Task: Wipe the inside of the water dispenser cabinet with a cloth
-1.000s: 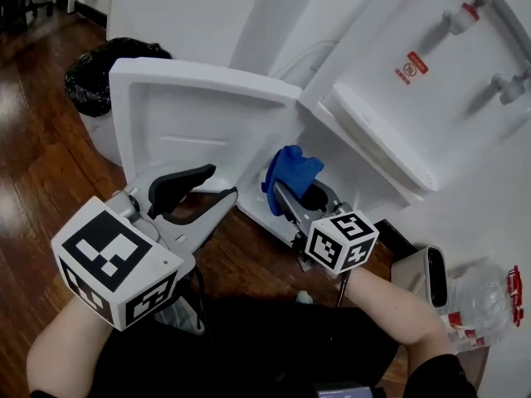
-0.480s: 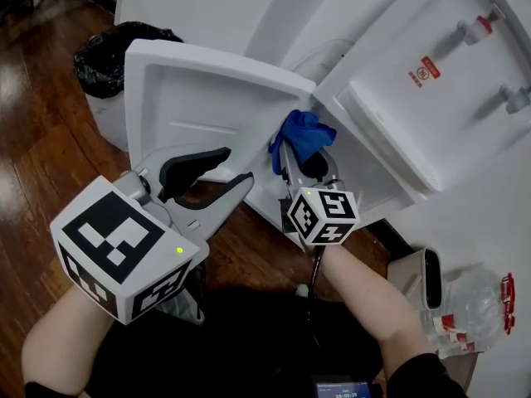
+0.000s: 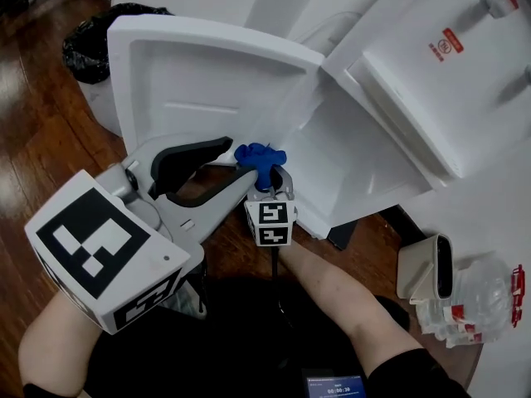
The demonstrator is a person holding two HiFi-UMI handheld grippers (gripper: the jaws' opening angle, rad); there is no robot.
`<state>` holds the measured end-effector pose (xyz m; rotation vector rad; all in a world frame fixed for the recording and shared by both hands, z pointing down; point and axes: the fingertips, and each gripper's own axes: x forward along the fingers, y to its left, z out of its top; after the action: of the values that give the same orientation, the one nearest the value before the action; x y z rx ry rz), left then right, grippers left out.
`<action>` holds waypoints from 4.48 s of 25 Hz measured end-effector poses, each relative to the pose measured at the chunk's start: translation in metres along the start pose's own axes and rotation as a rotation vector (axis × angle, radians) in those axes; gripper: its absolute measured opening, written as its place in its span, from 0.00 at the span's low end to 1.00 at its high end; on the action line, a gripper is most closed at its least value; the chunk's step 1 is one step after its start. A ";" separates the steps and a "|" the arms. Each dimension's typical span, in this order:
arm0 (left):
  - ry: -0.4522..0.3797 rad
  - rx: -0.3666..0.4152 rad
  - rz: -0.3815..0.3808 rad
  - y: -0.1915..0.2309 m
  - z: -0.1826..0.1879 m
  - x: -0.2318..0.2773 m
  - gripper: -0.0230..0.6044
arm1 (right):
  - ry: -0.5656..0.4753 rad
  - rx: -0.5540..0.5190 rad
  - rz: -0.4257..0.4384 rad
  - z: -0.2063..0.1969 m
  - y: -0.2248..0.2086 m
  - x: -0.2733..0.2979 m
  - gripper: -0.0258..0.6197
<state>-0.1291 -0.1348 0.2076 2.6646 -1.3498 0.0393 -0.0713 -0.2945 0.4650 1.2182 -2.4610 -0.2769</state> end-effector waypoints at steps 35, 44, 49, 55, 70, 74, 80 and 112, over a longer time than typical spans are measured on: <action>0.202 0.010 0.099 0.023 -0.062 0.016 0.28 | 0.309 0.335 0.380 -0.104 -0.126 -0.209 0.26; 0.162 0.046 0.051 0.004 -0.047 0.015 0.28 | 0.124 0.403 0.263 0.016 -0.185 -0.239 0.26; 0.093 0.074 0.022 -0.004 -0.027 0.008 0.28 | -0.003 0.367 0.178 0.097 -0.211 -0.254 0.26; 0.061 0.083 -0.024 -0.013 -0.022 0.010 0.28 | -0.067 0.427 0.138 0.121 -0.202 -0.240 0.26; 0.046 0.150 -0.082 -0.033 -0.013 0.001 0.28 | -0.143 0.378 0.205 0.219 -0.092 -0.080 0.26; 0.050 0.166 -0.097 -0.033 -0.015 0.001 0.28 | -0.179 0.334 0.148 0.220 -0.086 -0.073 0.26; -0.066 0.075 -0.020 -0.012 0.014 -0.012 0.22 | -0.123 0.332 0.440 0.191 -0.033 -0.130 0.26; 0.024 0.092 -0.575 -0.127 -0.043 -0.001 0.34 | -0.336 0.190 1.103 0.183 0.077 -0.253 0.27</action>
<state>-0.0255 -0.0533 0.2342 3.0067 -0.5436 0.0662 -0.0637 -0.0447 0.2623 -0.2860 -3.0637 0.0805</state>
